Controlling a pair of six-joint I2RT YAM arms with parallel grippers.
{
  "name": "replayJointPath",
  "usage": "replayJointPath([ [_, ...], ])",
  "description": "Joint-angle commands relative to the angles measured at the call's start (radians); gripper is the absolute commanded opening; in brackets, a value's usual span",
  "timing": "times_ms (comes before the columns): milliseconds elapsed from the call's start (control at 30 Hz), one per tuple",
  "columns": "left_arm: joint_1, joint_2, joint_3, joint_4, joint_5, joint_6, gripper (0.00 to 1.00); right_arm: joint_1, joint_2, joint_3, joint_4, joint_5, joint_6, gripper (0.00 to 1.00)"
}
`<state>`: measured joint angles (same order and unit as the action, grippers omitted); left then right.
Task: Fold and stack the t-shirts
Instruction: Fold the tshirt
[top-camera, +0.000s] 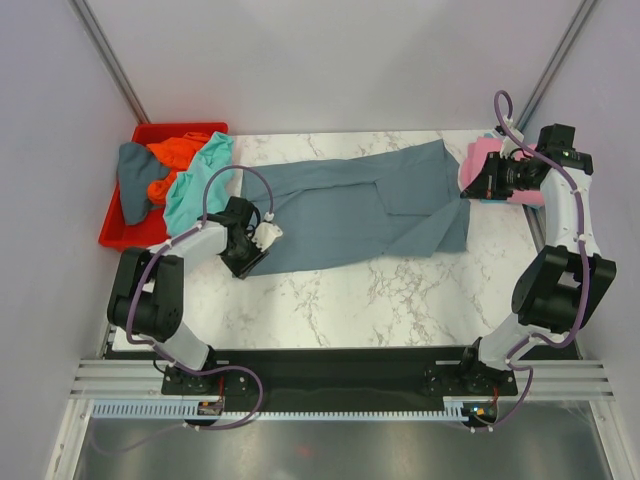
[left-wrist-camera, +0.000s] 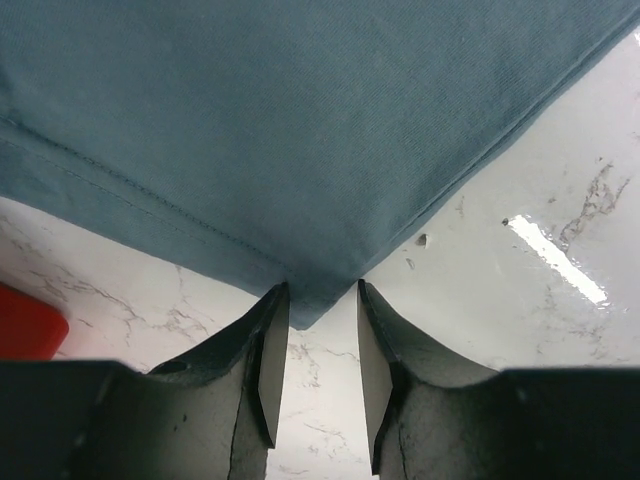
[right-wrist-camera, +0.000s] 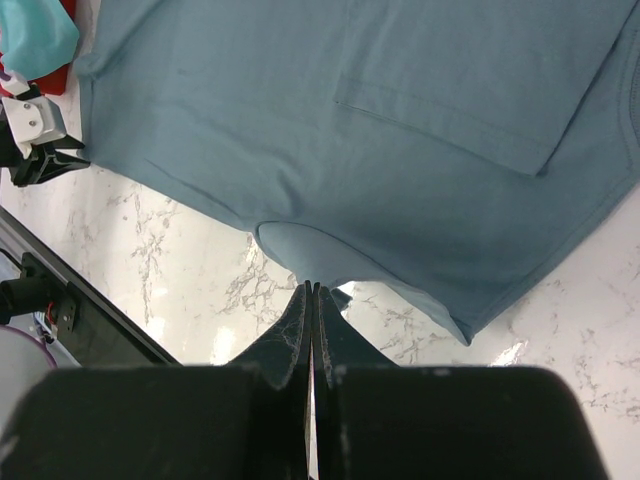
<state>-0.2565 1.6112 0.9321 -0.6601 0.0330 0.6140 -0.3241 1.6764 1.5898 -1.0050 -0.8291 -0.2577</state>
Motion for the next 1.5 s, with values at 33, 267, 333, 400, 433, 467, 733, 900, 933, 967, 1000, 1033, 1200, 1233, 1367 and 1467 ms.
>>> replayJointPath([
  [33, 0.005, 0.003, -0.01, 0.004, 0.03, 0.02, 0.4, -0.004, -0.009, 0.038, 0.02, -0.001, -0.008, 0.0],
  [267, 0.006, 0.012, -0.019, 0.001, 0.044, 0.01, 0.12, -0.004, 0.006, 0.064, 0.02, 0.004, -0.005, 0.0],
  [333, 0.006, 0.006, -0.016, -0.006, 0.047, 0.007, 0.02, -0.004, 0.006, 0.07, 0.019, 0.004, -0.005, 0.0],
  [400, 0.007, -0.005, -0.006, -0.01, 0.045, 0.006, 0.02, -0.004, -0.001, 0.079, 0.019, 0.013, -0.003, 0.0],
  [433, 0.007, -0.022, -0.001, -0.012, 0.044, 0.006, 0.02, -0.004, -0.004, 0.081, 0.022, 0.016, -0.003, 0.0],
  [467, 0.008, -0.031, 0.005, -0.016, 0.038, 0.01, 0.02, -0.004, -0.01, 0.081, 0.023, 0.021, -0.005, 0.0],
  [733, 0.008, -0.094, 0.16, -0.065, 0.056, 0.047, 0.02, -0.004, -0.004, 0.127, 0.055, 0.028, 0.037, 0.0],
  [900, 0.008, -0.048, 0.283, -0.111, 0.067, 0.052, 0.02, -0.004, 0.023, 0.173, 0.069, 0.051, 0.051, 0.0],
  [933, 0.008, -0.04, 0.298, -0.116, 0.068, 0.055, 0.02, -0.004, 0.029, 0.189, 0.078, 0.051, 0.06, 0.0],
  [967, 0.008, -0.024, 0.325, -0.121, 0.07, 0.058, 0.02, -0.004, 0.045, 0.197, 0.08, 0.053, 0.064, 0.0],
  [1000, 0.008, -0.016, 0.336, -0.128, 0.071, 0.058, 0.02, -0.004, 0.054, 0.205, 0.085, 0.051, 0.069, 0.0],
  [1033, 0.008, -0.005, 0.35, -0.128, 0.07, 0.058, 0.02, -0.004, 0.063, 0.22, 0.092, 0.053, 0.077, 0.0],
  [1200, 0.016, 0.061, 0.439, -0.139, 0.074, 0.036, 0.02, -0.001, 0.147, 0.283, 0.109, 0.064, 0.086, 0.0],
  [1233, 0.02, 0.082, 0.451, -0.139, 0.074, 0.027, 0.02, 0.002, 0.164, 0.312, 0.114, 0.067, 0.087, 0.0],
  [1367, 0.04, 0.156, 0.523, -0.139, 0.065, 0.009, 0.02, 0.023, 0.273, 0.395, 0.124, 0.105, 0.086, 0.0],
  [1467, 0.062, 0.219, 0.582, -0.139, 0.059, -0.003, 0.02, 0.042, 0.348, 0.466, 0.132, 0.128, 0.09, 0.0],
])
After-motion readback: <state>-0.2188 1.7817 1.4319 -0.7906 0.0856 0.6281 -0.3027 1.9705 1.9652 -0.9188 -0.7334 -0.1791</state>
